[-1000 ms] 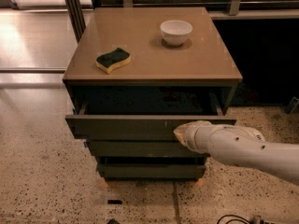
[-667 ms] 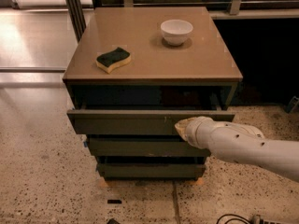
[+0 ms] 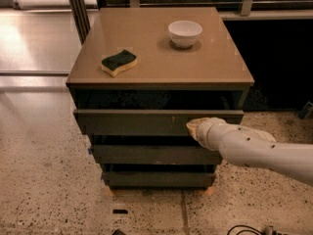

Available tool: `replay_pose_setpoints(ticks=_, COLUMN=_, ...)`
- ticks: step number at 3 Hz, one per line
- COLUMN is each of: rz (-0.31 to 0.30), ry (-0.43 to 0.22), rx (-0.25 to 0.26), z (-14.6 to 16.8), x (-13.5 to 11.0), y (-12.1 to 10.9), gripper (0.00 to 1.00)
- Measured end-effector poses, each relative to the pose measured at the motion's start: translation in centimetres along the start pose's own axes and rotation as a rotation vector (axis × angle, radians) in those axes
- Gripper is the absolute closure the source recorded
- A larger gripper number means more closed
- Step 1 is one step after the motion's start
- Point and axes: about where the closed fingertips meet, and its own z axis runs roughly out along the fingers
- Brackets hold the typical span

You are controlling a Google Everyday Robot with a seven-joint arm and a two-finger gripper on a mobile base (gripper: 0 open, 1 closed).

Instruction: Close top drawer

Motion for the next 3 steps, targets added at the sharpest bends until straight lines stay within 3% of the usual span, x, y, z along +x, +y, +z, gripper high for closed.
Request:
replay_pose_setpoints(ticks=2, rz=0.034, ry=-0.051, rx=0.050, z=1.5, x=-1.3, y=-2.5, gripper=1.00)
replay_pose_setpoints(ticks=3, rz=0.034, ry=-0.051, rx=0.050, z=1.5, x=-1.3, y=-2.5, gripper=1.00)
